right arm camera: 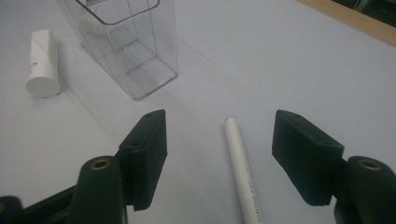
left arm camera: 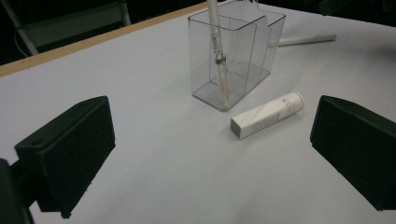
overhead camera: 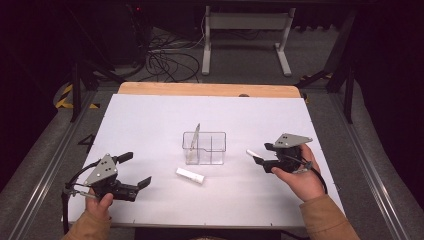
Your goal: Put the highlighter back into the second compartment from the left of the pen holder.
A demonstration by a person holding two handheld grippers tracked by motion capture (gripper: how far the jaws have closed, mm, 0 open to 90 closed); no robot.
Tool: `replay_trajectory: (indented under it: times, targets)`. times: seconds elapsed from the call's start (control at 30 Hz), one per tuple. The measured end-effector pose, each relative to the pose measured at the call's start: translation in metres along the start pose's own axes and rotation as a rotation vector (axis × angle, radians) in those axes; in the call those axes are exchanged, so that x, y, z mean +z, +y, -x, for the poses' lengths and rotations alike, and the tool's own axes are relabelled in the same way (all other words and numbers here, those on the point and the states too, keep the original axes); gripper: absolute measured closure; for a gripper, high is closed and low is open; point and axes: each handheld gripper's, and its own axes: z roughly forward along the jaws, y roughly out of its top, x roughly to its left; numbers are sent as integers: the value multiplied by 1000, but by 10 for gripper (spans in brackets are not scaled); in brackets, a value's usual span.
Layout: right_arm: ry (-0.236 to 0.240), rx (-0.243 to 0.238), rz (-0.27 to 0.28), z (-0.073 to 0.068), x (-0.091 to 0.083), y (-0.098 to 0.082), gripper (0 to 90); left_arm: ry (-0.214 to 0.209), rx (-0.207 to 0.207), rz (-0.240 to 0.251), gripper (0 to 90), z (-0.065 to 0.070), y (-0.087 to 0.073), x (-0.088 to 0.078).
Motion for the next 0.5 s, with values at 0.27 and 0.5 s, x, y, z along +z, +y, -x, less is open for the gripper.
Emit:
replay_trajectory:
  times: [0.27, 0.5]
  targets:
    - [-12, -45, -84, 4, 1, 5, 412, 0, 4, -8, 8, 0, 0, 1]
    - [-15, -57, -150, 7, 6, 13, 449, -2, 4, -8, 8, 1, -1, 2]
